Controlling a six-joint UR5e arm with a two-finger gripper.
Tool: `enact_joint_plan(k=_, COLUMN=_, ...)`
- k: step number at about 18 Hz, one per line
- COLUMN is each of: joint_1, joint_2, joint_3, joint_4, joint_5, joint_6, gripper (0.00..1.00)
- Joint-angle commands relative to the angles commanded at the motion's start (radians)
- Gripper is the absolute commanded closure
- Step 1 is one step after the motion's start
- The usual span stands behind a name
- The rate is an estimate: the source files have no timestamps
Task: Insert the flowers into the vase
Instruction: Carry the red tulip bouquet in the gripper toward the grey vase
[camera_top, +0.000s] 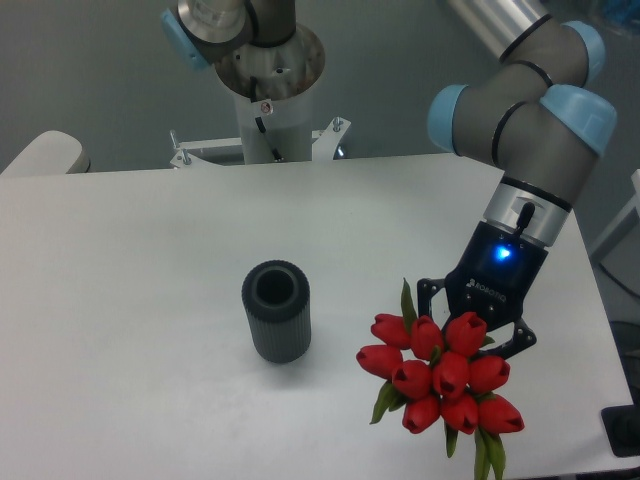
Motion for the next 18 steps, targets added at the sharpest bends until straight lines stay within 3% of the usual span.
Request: enact_joint_plan(k=18, joint_1=-0.078, joint_2=0.035, joint_3=-0.017, joint_4=0.015, joint_5=-0.005, joint_6=-0.138, gripper=0.75)
